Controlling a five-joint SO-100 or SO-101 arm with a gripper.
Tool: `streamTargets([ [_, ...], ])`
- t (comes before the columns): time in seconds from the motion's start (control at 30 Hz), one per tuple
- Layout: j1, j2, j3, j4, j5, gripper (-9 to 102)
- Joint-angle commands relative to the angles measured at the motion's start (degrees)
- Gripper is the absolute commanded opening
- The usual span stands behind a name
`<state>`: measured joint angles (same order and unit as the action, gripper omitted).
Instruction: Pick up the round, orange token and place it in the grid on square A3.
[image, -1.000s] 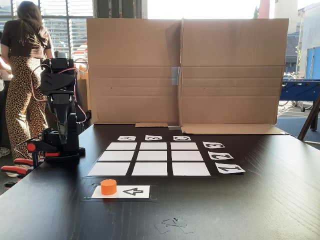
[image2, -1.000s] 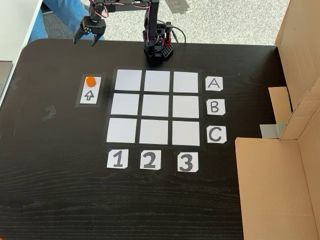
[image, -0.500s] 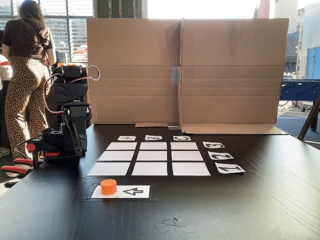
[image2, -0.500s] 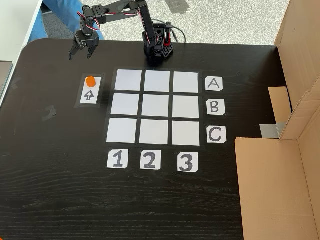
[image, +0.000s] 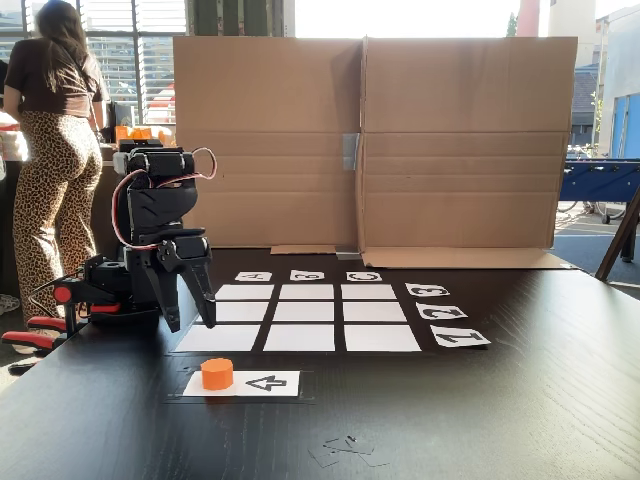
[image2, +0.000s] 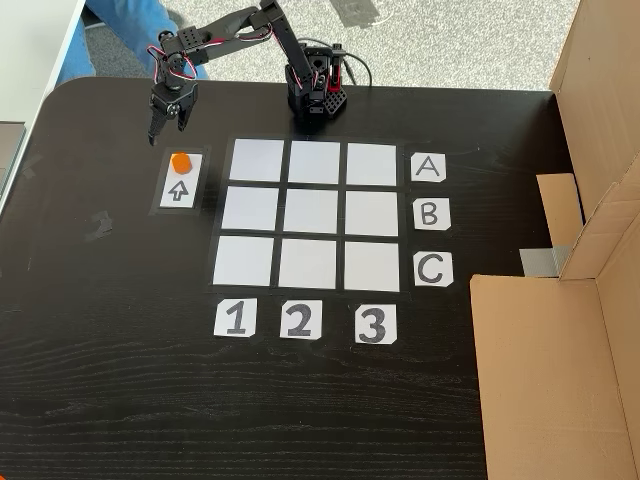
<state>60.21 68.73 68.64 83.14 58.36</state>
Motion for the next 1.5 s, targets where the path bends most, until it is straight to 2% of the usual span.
streamTargets([
  [0.0, -0.7, -0.9, -3.2, -0.5, -2.9, 33],
  [0.4, -3.0, -5.7, -6.1, 0.3, -11.6, 32],
  [1.33, -5.4, -15.0, -10.2, -0.5, -12.2, 32],
  [1.37, -5.4, -15.2, -10.3, -0.6, -12.2, 31],
  [1.47, -5.7, -15.6, -10.3, -1.2, -12.4, 14],
])
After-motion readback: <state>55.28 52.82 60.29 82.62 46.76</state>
